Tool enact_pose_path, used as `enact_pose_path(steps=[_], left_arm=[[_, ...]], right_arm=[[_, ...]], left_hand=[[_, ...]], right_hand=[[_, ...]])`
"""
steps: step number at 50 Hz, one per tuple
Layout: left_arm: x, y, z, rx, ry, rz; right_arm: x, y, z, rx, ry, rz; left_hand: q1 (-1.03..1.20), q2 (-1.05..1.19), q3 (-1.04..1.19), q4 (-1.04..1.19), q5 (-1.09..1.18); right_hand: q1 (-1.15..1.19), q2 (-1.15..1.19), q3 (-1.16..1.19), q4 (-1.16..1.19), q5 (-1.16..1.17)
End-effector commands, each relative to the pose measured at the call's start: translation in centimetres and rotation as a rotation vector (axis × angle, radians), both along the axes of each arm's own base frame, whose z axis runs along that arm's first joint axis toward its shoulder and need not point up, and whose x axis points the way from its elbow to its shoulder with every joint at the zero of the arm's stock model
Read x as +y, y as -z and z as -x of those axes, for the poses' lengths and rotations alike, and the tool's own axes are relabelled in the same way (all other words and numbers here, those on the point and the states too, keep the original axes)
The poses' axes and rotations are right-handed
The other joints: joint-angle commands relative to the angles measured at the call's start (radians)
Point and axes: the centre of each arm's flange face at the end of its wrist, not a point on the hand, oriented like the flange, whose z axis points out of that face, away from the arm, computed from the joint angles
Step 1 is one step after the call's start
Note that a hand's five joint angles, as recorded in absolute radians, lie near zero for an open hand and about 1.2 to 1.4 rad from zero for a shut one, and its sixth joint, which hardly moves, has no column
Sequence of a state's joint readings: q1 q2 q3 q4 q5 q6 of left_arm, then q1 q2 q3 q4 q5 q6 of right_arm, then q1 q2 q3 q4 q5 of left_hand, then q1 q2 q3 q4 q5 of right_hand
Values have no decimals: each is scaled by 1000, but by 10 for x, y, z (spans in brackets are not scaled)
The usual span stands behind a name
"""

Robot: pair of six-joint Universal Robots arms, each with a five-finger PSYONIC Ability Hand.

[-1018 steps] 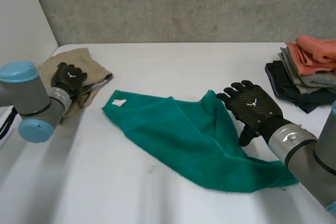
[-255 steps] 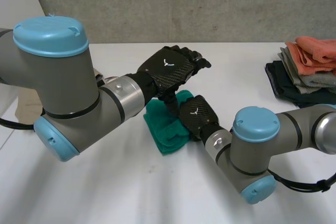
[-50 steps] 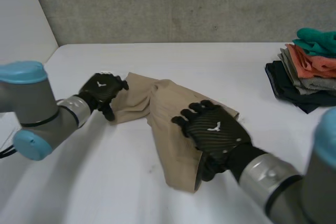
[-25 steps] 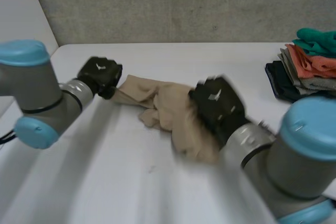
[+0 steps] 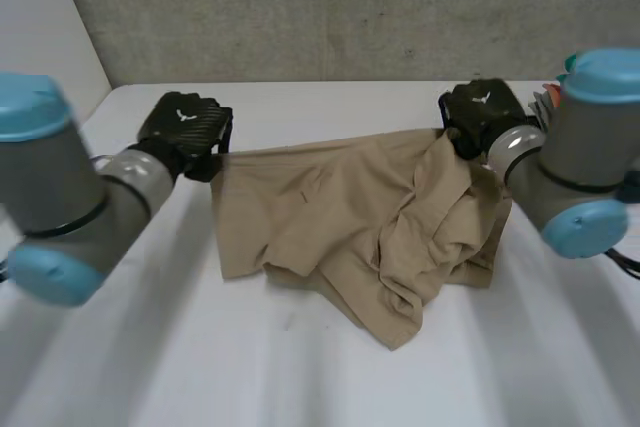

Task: Fold the laundry.

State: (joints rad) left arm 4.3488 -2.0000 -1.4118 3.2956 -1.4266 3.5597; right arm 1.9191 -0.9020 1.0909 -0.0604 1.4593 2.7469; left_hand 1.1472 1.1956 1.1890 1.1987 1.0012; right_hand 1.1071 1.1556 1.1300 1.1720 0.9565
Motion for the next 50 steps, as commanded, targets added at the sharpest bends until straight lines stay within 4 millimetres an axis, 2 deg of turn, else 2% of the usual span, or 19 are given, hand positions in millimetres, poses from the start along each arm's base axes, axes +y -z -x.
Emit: enact_pose_path(steps=[1, 2, 6, 7, 8, 9, 12, 14, 17, 20, 23, 26, 32, 35, 38, 39, 43, 48, 50], left_arm=[[-64, 21, 17, -29, -109, 89], [-68, 22, 19, -33, -110, 99], [-85, 29, 25, -48, -113, 166], [-87, 29, 25, -49, -113, 180], [-89, 29, 27, -54, -111, 213], [-87, 31, 29, -60, -108, 220], [-78, 39, 34, -77, -89, 203], [-60, 39, 46, -78, -51, 187], [-31, 11, 54, -54, -17, 214], [-11, 0, 52, -51, -2, 207], [22, -12, 53, -35, 36, 195], [61, -22, 59, 2, 78, 164], [121, -12, 69, 101, 125, 21], [147, -3, 79, 143, 183, -54], [162, 12, 88, 138, 223, -105], [169, 26, 93, 117, 242, -136], [184, 52, 105, 76, 287, -191], [186, 73, 112, 40, 300, -211], [182, 80, 118, 42, 300, -209]], right_arm=[[-3, 13, -7, -12, 19, 44], [-2, 10, -6, -16, 24, 46], [9, -17, 2, -36, 28, 83], [16, -30, 4, -45, 25, 101], [19, -36, 5, -48, 23, 108], [27, -48, 8, -49, 17, 123], [37, -61, 17, -25, 0, 115], [38, -64, 25, 0, -8, 89], [38, -61, 43, 71, -30, 22], [43, -63, 55, 131, -64, -17], [46, -63, 61, 160, -83, -39], [47, -60, 66, 184, -91, -68], [41, -53, 71, 181, -87, -86], [27, -27, 71, 182, -89, -144], [15, -4, 67, 177, -115, -175], [13, 1, 66, 172, -123, -181], [6, 26, 62, 157, -151, -209], [1, 42, 59, 124, -153, -217], [-1, 43, 58, 95, -145, -214]], left_hand=[[249, 201, 207, 198, 221], [249, 201, 207, 198, 221], [249, 201, 207, 198, 221], [249, 201, 207, 198, 221], [78, 30, 36, 26, 49], [-386, -434, -428, -437, -414], [-751, -799, -793, -802, -779], [-796, -844, -837, -847, -824], [-802, -850, -843, -853, -830], [-793, -841, -835, -844, -821], [-764, -812, -805, -815, -792], [-658, -706, -700, -710, -687], [-520, -568, -562, -571, -548], [-493, -542, -535, -545, -522], [-490, -539, -532, -542, -519], [-488, -536, -529, -539, -516], [-432, -480, -474, -483, -460], [-432, -480, -473, -483, -460], [-470, -518, -511, -521, -498]], right_hand=[[-691, -740, -714, -756, -715], [-914, -963, -937, -979, -938], [-933, -981, -955, -997, -956], [-933, -981, -955, -997, -956], [-933, -981, -955, -997, -956], [-933, -981, -955, -997, -956], [-933, -981, -955, -997, -956], [-933, -981, -955, -997, -956], [-933, -981, -955, -997, -956], [-933, -981, -955, -997, -956], [-933, -981, -955, -997, -956], [-890, -939, -913, -955, -914], [-875, -924, -898, -940, -899], [-861, -909, -884, -926, -885], [-831, -880, -854, -896, -855], [-820, -868, -843, -885, -844], [-752, -801, -775, -817, -776], [-529, -578, -552, -594, -553], [-330, -378, -353, -395, -354]])
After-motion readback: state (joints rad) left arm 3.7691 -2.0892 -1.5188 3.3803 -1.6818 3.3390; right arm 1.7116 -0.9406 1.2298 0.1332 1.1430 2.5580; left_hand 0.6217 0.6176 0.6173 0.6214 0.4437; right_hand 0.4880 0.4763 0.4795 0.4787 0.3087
